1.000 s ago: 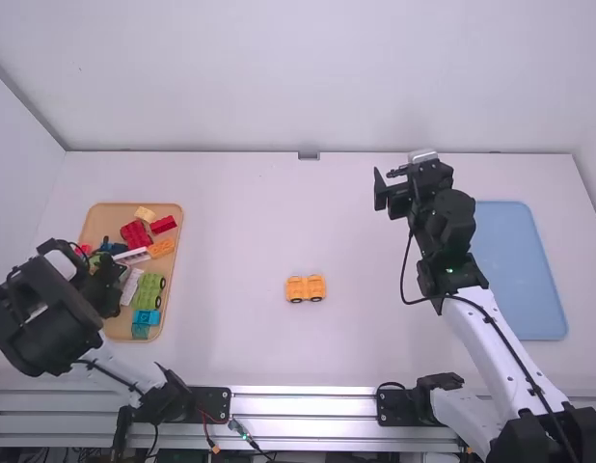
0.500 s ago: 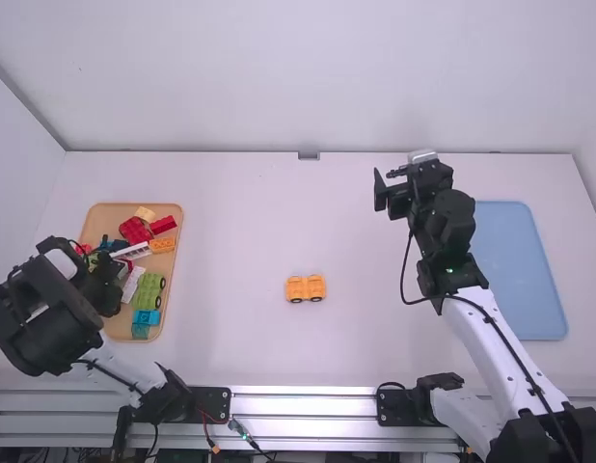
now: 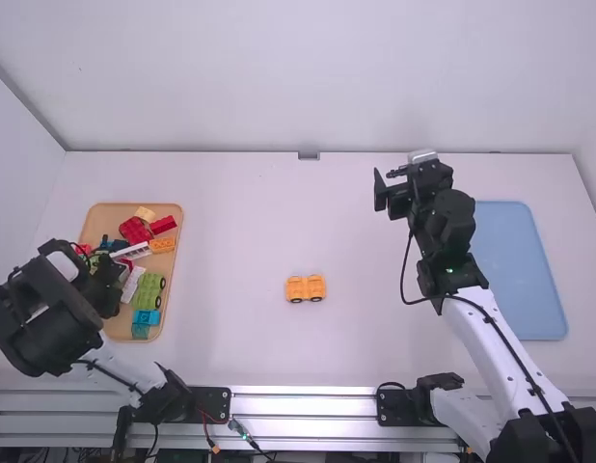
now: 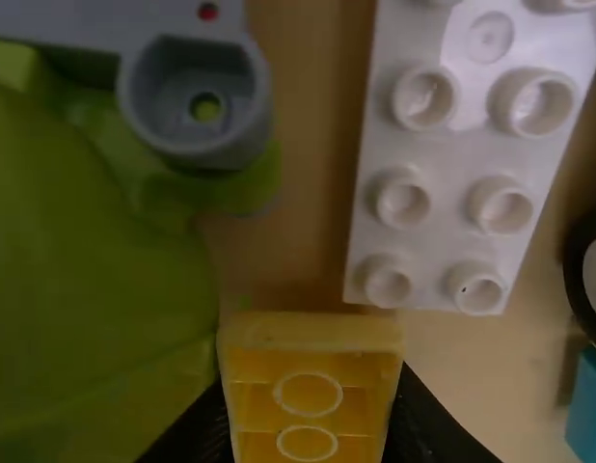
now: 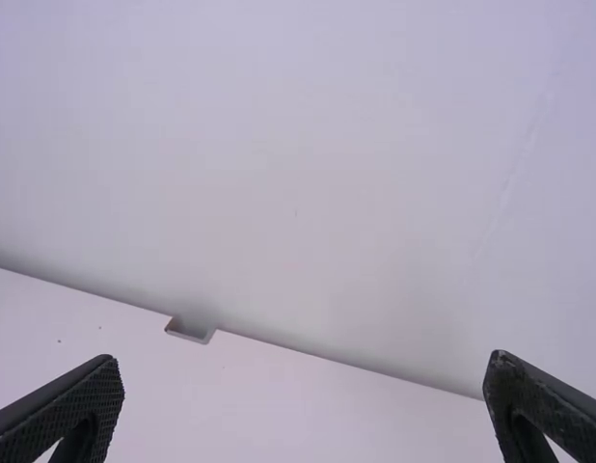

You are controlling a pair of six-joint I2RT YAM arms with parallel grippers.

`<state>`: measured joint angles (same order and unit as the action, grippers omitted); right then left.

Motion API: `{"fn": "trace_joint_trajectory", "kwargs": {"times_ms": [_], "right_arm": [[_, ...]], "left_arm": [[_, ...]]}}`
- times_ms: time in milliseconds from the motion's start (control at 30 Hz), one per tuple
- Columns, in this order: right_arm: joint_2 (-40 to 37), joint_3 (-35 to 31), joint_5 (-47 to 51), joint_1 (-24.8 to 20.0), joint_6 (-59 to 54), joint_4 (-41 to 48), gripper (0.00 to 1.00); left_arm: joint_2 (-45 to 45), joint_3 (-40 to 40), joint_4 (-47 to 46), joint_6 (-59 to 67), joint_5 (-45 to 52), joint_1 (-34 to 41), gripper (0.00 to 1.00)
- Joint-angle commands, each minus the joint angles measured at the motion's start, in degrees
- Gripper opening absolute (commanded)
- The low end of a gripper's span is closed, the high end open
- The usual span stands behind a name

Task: Assemble lego blocks to make yellow taxi

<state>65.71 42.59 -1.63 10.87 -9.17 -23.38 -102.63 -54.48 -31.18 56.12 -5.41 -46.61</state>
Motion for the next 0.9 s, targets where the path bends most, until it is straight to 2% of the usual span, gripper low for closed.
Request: {"fn": "trace_joint_trajectory", "kwargs": {"times_ms": [0,67,367,533,633,700,867], "right_arm": [[0.46,2.45,0.00,0.02,0.33,-0.22,0.99],[0.46,2.45,0.02,0.07,0.33,-0.20,0.99],[0.46,2.45,0.00,0.00,0.31,-0.22,0.99],[0.46,2.45,0.00,0.00,0.35,-0.44,0.99],[0.46,2.45,0.00,0.00,0.33,-0.42,0.99],[0.46,2.45,-0.02,0.04,0.35,-0.42,0.99],[0.63,2.45,-1.73,0.04,0.35,-0.35,0.99]], "left_arm": [[-0.79,1.36,0.44,-0.20,-0.46,-0.37,0.20],[-0.79,1.16,0.39,-0.22,-1.18,-0.11,0.18],[-0.76,-1.66,-0.55,-4.15,-1.70,0.55,0.19],[-0.76,-5.66,-4.94,-9.03,-1.49,0.66,0.21],[-0.76,-8.83,-7.52,-11.78,-0.15,1.38,0.19],[-0.76,-11.78,-10.01,-11.76,2.73,1.70,0.08],[-0.61,-15.47,-13.14,-11.50,9.11,1.75,0.06]]}}
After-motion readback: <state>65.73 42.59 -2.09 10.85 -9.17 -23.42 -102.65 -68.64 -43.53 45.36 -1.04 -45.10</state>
